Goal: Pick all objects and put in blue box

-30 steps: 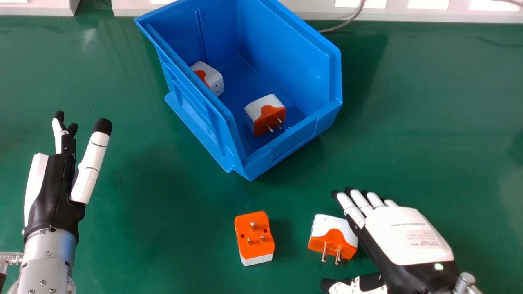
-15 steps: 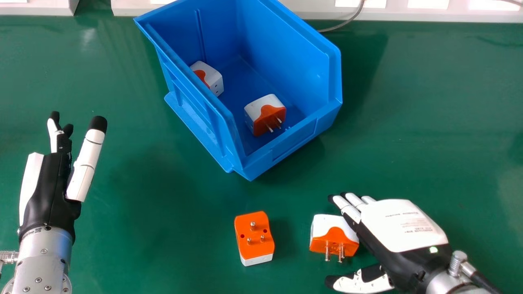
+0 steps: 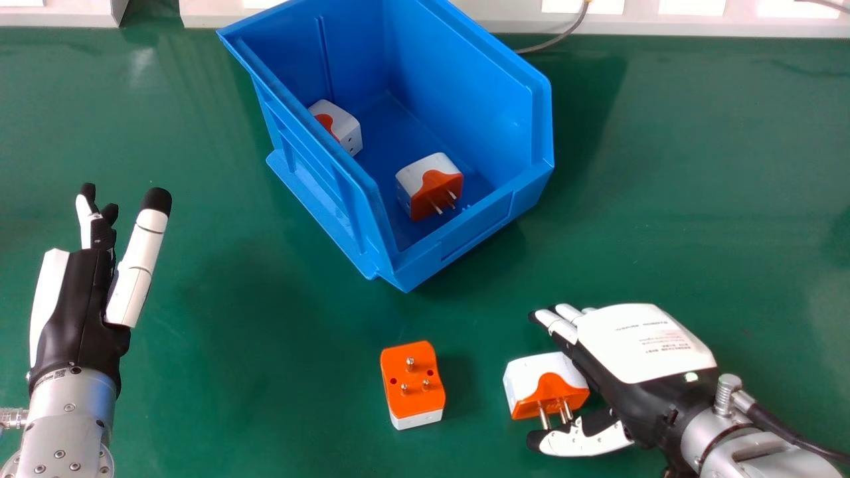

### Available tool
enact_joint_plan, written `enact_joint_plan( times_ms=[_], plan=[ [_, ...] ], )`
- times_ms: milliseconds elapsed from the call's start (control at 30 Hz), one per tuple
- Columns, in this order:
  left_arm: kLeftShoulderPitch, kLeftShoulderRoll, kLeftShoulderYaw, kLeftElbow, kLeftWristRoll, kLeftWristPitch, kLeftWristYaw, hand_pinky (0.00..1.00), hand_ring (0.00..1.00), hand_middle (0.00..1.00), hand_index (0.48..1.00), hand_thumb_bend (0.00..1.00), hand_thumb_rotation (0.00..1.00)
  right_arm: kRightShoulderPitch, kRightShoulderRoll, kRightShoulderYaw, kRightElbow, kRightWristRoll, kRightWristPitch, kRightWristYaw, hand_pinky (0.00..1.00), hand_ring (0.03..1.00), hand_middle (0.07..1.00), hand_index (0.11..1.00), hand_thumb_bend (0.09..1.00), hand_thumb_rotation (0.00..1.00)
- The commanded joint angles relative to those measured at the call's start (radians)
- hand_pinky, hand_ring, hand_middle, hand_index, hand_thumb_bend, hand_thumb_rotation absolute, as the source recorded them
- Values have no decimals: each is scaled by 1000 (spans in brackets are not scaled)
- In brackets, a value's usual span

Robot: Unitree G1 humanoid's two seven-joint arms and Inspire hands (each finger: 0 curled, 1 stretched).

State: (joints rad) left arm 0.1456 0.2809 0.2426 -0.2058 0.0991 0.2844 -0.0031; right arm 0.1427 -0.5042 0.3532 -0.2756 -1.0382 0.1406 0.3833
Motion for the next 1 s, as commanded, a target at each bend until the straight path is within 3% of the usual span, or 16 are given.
enact_joint_plan(
  times_ms=[0,67,100,133,167,200,267,333,467,633,967],
  plan=[
    [2,5,9,-28,1,3,-2,1000,1000,1000,1000,700,995,1,-7,20,3,-19,-2,23,809,890,917,912,406,550],
    [3,5,9,-32,1,6,-2,1000,1000,1000,1000,700,995,-12,-11,25,13,-36,-8,10,791,871,895,888,403,550],
    [3,6,9,-33,1,7,-3,1000,1000,1000,1000,701,994,-17,-10,25,20,-41,-12,-6,766,831,842,820,397,548],
    [4,6,10,-35,0,9,-4,1000,1000,1000,1000,702,994,-20,-7,24,32,-40,-18,-32,717,756,763,751,415,472],
    [4,7,10,-36,0,9,-5,1000,1000,1000,1000,702,994,-19,1,20,48,-33,-26,-71,572,598,615,651,441,358],
    [3,8,11,-35,0,9,-5,1000,1000,1000,1000,702,994,-18,8,16,63,-22,-36,-108,572,598,615,651,441,358],
    [1,9,12,-30,1,6,-6,1000,1000,1000,1000,701,994,-16,15,7,95,5,-60,-173,368,417,487,556,481,163],
    [-1,10,12,-26,1,3,-8,1000,1000,1000,1000,701,994,-18,18,3,120,28,-76,-208,286,347,467,514,501,67],
    [-1,11,12,-30,3,4,-9,1000,1000,1000,1000,703,994,-23,5,4,127,52,-85,-198,270,339,465,495,514,11],
    [2,12,13,-34,4,2,-11,1000,1000,1000,1000,713,994,-49,-20,3,147,85,-109,-184,322,384,488,468,517,1],
    [-3,13,9,-28,8,-5,-10,1000,1000,1000,1000,724,997,-97,-24,11,158,81,-82,-134,322,397,512,490,511,0]
  ],
)
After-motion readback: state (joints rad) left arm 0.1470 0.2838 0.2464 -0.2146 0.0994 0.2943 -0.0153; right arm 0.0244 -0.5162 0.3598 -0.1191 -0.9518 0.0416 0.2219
